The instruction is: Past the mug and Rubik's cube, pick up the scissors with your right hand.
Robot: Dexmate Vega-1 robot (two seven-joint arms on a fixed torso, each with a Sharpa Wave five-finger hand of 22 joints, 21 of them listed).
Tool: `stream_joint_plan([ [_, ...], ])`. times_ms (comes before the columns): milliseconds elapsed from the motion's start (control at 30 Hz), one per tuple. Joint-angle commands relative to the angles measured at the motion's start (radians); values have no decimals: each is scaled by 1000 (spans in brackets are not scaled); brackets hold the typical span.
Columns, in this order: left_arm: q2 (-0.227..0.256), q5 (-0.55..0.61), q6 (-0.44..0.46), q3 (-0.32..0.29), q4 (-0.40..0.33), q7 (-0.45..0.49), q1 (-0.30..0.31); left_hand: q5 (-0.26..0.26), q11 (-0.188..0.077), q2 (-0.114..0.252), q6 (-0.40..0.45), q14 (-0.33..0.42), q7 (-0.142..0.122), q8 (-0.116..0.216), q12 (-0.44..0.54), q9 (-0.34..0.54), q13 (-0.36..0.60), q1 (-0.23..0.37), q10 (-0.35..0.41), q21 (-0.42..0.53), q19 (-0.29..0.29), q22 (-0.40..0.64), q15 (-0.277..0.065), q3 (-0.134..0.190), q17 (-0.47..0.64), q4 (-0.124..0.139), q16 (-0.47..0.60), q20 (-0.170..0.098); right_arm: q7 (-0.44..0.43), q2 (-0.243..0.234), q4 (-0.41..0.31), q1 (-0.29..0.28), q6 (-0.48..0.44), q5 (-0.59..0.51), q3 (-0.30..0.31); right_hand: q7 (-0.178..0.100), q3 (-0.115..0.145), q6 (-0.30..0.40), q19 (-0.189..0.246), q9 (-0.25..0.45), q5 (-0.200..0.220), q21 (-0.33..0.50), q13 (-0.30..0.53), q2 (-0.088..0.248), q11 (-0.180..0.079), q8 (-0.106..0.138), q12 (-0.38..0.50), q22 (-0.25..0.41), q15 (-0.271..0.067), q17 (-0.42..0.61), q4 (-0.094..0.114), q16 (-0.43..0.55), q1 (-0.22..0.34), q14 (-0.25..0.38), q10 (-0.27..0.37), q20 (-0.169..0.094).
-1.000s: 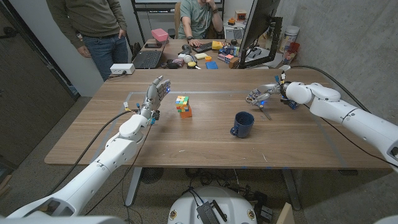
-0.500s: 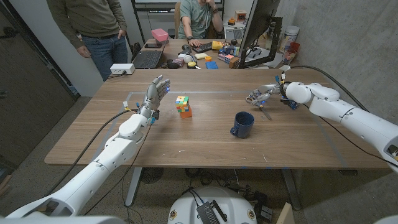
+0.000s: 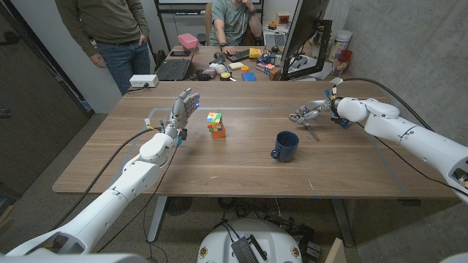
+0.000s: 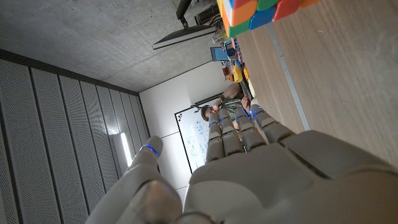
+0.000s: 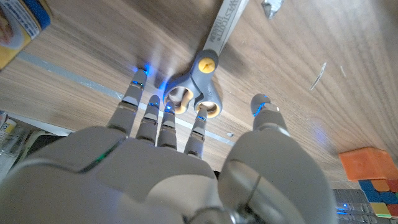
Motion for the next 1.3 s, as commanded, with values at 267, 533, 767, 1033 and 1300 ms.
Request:
stream_joint_plan([
  [267,1,11,29,11,-23,19,-9,7,-5,4,8,4,0,4,1,5,4,-6,-3,-7,1,4,7,-7,1,-3,4,10,-36,21,88,19,45,19,-23,3,-5,14,8,2,12,-7,4,-7,-14,1,1,3,-8,1,-2,6,6,4,7,2],
  [533,7,16,45,16,-38,22,-9,8,-5,5,9,5,-1,5,2,5,4,-7,-2,-8,1,4,10,-9,1,-4,4,12,-58,14,81,1,35,23,-23,0,-6,16,12,2,17,-10,4,-7,-15,0,1,4,-8,0,-4,6,11,8,7,1],
  [767,16,17,64,18,-53,24,-8,9,-7,5,9,6,-1,4,3,5,4,-7,-1,-9,0,5,12,-10,1,-4,5,14,-108,-7,37,-41,13,1,-18,-10,-7,39,30,2,33,-16,5,-2,-29,4,14,5,-16,0,-10,12,34,34,47,1],
  [1033,15,16,64,21,-49,16,-13,10,-7,6,12,3,-1,5,2,5,4,-8,-3,-11,0,5,15,-12,2,-5,4,16,-78,-13,24,-51,-7,-17,-32,-8,-8,65,49,2,45,-20,6,-1,-41,9,27,6,-22,0,-14,14,51,55,86,1],
  [1300,10,14,60,24,-42,9,-17,10,-10,7,12,2,-1,5,1,5,5,-9,-5,-12,-1,5,16,-14,2,-5,3,18,-104,16,54,-41,-35,-71,-60,-23,29,149,283,6,102,19,16,28,-75,10,41,7,-81,2,-39,21,281,180,154,-8],
])
